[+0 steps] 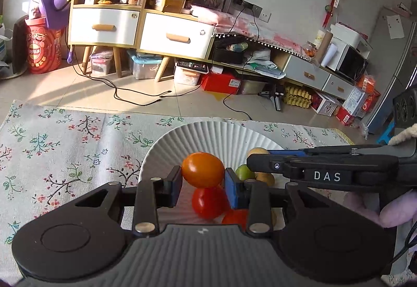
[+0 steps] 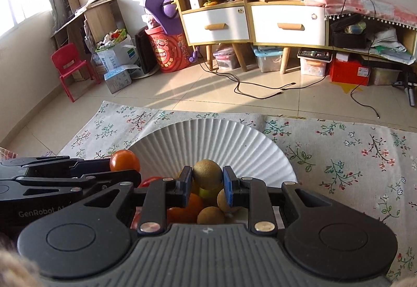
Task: Organize fruits
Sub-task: 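Carry the orange tomato and brown fruit in both tools over the white plate, then open both tools to release the two fruits into the plate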
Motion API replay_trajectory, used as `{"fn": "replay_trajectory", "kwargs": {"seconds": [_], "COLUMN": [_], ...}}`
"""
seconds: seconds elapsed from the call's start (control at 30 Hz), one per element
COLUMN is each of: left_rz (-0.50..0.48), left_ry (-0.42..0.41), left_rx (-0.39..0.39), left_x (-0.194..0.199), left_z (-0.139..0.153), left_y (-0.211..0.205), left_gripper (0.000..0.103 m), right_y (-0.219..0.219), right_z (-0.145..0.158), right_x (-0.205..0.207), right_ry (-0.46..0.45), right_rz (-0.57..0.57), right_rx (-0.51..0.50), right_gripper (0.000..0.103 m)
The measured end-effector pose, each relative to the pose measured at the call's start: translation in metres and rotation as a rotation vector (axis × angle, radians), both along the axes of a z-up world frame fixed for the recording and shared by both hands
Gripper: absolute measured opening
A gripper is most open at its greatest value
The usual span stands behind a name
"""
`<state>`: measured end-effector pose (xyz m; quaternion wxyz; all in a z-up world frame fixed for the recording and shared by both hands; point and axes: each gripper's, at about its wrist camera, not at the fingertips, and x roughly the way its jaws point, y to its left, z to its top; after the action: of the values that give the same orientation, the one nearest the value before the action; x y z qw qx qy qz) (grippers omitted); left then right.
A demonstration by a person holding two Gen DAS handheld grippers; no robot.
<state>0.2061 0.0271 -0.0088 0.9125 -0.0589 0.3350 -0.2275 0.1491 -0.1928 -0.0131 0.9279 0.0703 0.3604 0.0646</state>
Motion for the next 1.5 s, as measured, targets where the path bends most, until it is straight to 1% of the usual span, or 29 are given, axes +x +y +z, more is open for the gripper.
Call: {"fn": "replay_trajectory", "kwargs": {"seconds": [0.07,0.17,0.33,0.57,0.7,0.77,0.83,0.9,0.97,1.07,1.23,1.3,1.4,1.5], "left_rz": [-0.019,-0.033,-0.037,-0.063,-0.062,-0.06,-0.058,-0.053,-0.047,-0.039,-0.023,-0.018,-0.014,-0.01], "left_ry": [0.017,0.021,0.039,0.026,0.029,0.027,0.023,0.017,0.01,0.009,-0.017,-0.028,-0.045,-0.042], "left_rx": [-0.002,0.025,-0.014,0.014,0.006,0.002,0.0,0.002,0.004,0.012,0.049,0.07,0.078,0.096], "left_x": [0.005,0.01,0.013,0.016,0.019,0.019,0.018,0.016,0.013,0.009,-0.008,-0.016,-0.03,-0.045], "left_z": [-0.003,-0.009,-0.013,-0.012,-0.012,-0.012,-0.011,-0.009,-0.007,-0.006,0.0,0.003,0.007,0.009], "left_y": [-0.001,-0.003,-0.002,-0.01,-0.008,-0.007,-0.007,-0.006,-0.005,-0.003,0.005,0.007,0.01,0.013], "left_gripper": [0.029,0.03,0.03,0.029,0.03,0.032,0.036,0.045,0.051,0.056,0.065,0.07,0.077,0.08], "right_y": [0.0,0.001,0.007,0.009,0.007,0.007,0.008,0.008,0.007,0.005,0.0,-0.003,-0.007,-0.009], "right_z": [0.0,-0.003,-0.008,-0.006,-0.007,-0.007,-0.006,-0.005,-0.003,0.0,0.008,0.013,0.019,0.022], "right_x": [0.008,0.015,0.023,0.026,0.03,0.032,0.031,0.029,0.026,0.021,0.006,-0.002,-0.017,-0.034], "right_ry": [0.013,0.03,0.056,0.066,0.078,0.083,0.078,0.073,0.067,0.063,0.056,0.043,0.018,0.014], "right_rz": [-0.014,-0.03,-0.04,-0.05,-0.064,-0.066,-0.066,-0.065,-0.065,-0.07,-0.069,-0.073,-0.071,-0.061], "right_rx": [0.018,0.042,0.046,0.036,0.05,0.057,0.062,0.066,0.066,0.071,0.06,0.049,0.052,0.043], "right_gripper": [0.023,0.023,0.023,0.023,0.023,0.025,0.027,0.029,0.033,0.035,0.044,0.046,0.052,0.057]}}
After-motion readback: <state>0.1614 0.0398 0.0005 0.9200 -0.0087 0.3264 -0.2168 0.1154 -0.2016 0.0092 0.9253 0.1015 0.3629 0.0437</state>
